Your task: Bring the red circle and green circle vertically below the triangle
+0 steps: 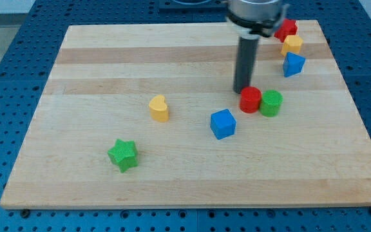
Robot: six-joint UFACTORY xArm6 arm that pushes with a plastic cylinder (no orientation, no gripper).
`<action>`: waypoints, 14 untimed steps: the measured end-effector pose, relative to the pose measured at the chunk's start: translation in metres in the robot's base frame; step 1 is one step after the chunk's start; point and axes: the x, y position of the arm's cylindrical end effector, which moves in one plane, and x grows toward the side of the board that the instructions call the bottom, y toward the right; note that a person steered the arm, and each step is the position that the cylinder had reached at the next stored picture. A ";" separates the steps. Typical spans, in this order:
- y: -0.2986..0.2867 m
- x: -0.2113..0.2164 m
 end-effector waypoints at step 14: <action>0.039 0.009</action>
